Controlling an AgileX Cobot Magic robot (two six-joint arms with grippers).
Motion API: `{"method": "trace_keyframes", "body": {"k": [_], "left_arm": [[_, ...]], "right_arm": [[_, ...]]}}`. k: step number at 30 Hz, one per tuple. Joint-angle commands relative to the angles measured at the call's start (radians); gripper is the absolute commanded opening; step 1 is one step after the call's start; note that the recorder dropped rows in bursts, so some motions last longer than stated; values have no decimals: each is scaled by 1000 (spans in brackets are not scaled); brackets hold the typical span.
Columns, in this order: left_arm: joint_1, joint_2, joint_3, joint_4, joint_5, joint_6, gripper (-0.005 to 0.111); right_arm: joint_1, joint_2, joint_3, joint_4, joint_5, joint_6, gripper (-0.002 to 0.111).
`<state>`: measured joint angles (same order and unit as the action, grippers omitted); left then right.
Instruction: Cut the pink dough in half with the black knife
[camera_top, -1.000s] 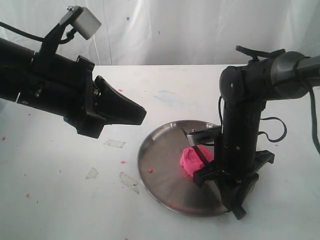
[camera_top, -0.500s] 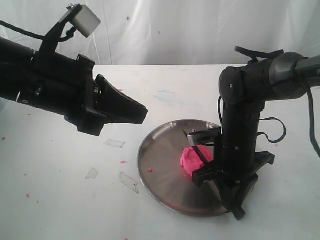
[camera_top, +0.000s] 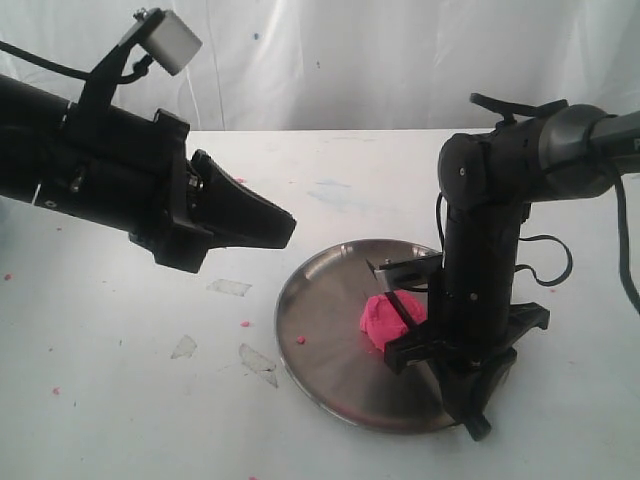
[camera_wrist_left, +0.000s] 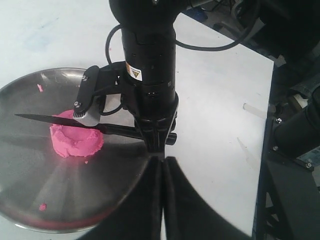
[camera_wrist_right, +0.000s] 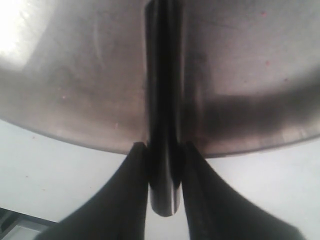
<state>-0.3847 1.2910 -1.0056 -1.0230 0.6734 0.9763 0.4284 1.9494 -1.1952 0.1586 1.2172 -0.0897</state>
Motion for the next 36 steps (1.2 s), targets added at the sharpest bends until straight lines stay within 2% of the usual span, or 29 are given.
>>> {"method": "trace_keyframes", "body": {"k": [1, 12, 25, 36], "left_arm": [[0, -12, 5, -26, 19, -6, 0], [0, -12, 5, -47, 30, -6, 0], [0, -12, 5, -50, 28, -6, 0], [0, -12, 5, -52, 28, 8, 0]], "right_arm": [[-1, 5, -2, 1, 4, 5, 0], [-3, 5, -2, 1, 4, 26, 0], [-79, 5, -2, 4, 4, 46, 0], [-81, 5, -2, -21, 4, 46, 0]]}}
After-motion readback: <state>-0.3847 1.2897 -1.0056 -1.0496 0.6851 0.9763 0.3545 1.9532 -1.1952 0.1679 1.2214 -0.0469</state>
